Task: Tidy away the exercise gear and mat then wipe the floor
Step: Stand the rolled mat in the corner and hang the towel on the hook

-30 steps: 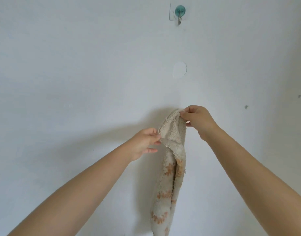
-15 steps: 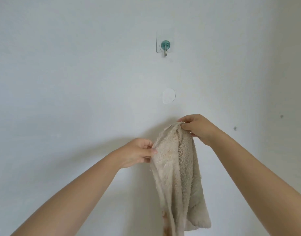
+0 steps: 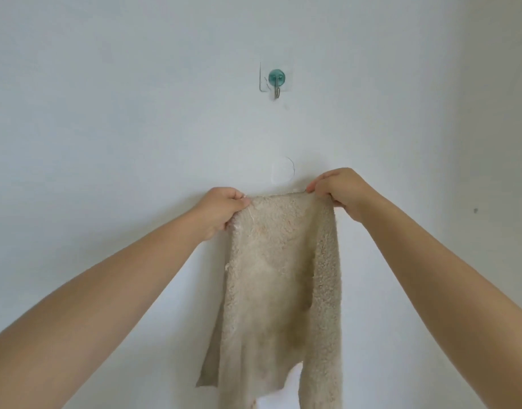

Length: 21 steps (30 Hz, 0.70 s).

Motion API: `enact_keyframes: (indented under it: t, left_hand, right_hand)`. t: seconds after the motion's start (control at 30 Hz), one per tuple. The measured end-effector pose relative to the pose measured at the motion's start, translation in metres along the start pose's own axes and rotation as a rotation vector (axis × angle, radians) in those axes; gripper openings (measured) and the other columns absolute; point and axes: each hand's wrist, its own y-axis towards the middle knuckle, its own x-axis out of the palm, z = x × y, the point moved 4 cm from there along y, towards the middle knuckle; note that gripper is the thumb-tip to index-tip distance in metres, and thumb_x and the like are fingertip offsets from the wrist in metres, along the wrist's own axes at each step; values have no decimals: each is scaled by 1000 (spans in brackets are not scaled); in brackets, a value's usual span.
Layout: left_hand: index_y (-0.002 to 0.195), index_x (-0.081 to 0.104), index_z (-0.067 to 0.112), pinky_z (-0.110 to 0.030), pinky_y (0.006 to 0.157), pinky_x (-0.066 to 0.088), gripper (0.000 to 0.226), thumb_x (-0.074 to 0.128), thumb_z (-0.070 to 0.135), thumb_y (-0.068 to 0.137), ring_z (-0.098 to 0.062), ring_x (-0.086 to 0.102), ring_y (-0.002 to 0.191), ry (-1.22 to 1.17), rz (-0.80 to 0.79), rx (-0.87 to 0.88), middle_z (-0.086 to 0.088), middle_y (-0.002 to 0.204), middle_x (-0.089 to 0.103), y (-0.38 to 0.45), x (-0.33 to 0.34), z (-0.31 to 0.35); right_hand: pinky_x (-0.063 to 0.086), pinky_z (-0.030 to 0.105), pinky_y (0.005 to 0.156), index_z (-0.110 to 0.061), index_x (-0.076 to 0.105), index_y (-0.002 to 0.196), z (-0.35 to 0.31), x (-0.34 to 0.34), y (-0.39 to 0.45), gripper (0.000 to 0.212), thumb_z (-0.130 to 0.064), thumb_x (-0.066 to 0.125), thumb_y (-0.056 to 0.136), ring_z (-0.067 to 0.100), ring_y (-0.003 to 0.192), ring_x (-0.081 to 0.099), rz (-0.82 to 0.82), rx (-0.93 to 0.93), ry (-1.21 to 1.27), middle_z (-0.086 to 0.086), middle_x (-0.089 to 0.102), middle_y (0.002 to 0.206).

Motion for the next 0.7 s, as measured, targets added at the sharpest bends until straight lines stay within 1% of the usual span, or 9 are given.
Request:
enact_keyframes:
  t: [0.07, 0.13, 0.23, 0.3, 0.37, 0.4, 0.5, 0.6, 0.7]
  left_hand:
    - [66, 52, 13, -20, 54, 35, 31, 50, 8, 97, -11, 42, 54, 3, 26, 77, -3, 65, 47, 13, -10, 31]
    - [66, 53, 15, -15, 49, 41, 30, 52, 9, 96, -7, 47, 52, 44, 54, 154, -1, 66, 50, 24, -20, 63]
    - [67, 56, 16, -17, 51, 43, 27, 57, 10, 93, -9, 47, 57, 118, 114, 266, 0, 68, 52, 43, -36, 103]
    - [65, 57, 19, -20, 53, 38, 27, 60, 13, 91, -10, 43, 57, 185, 182, 335, 1, 67, 50, 56, -45, 126]
    - [63, 57, 21, -18, 53, 36, 28, 63, 15, 90, -8, 43, 57, 230, 244, 389, 3, 66, 50, 66, -51, 146]
    - [62, 56, 22, -16, 53, 36, 29, 64, 15, 89, -6, 44, 58, 236, 260, 407, 4, 65, 50, 70, -52, 155]
    - [59, 55, 21, -14, 52, 35, 31, 67, 15, 87, -3, 44, 58, 272, 294, 457, 7, 63, 49, 80, -49, 175]
    - [56, 49, 22, -15, 58, 38, 36, 67, 19, 87, -3, 45, 62, 391, 371, 484, 10, 63, 46, 87, -40, 184]
    - [55, 41, 23, -21, 73, 40, 41, 67, 21, 86, -10, 50, 82, 451, 483, 514, 13, 64, 44, 87, -30, 189]
  right_hand:
    - [32, 20, 58, -13, 57, 58, -7, -4, 8, 27, 1, 63, 80, 13, 60, 39, -23, -30, -7, 2, 47, 62]
    - [32, 15, 51, -14, 54, 57, -18, -9, 16, 29, -3, 70, 78, 10, 55, 39, 21, -82, -59, -1, 47, 60]
    - [31, 3, 38, -15, 56, 60, -49, -21, 27, 26, -2, 65, 81, 8, 53, 40, 232, -278, -199, -6, 45, 57]
    - [33, 2, 47, -7, 67, 78, -77, -29, 32, 13, 0, 57, 84, 15, 66, 49, 390, -420, -339, -1, 53, 66]
    - [38, 12, 66, -3, 69, 103, -102, -36, 38, 26, 1, 48, 88, 24, 89, 58, 490, -512, -481, 11, 65, 91]
    - [38, 16, 73, -4, 67, 109, -112, -39, 41, 31, 3, 46, 88, 26, 98, 59, 507, -526, -517, 14, 65, 103]
    - [38, 22, 81, -7, 64, 118, -130, -50, 48, 35, 1, 43, 90, 27, 100, 55, 550, -544, -611, 16, 57, 108]
    - [43, 33, 93, -8, 60, 123, -132, -55, 56, 36, -1, 42, 93, 34, 110, 53, 565, -486, -709, 19, 52, 122]
    - [47, 40, 97, -4, 64, 115, -125, -55, 59, 37, 6, 42, 88, 35, 109, 57, 537, -389, -660, 18, 57, 123]
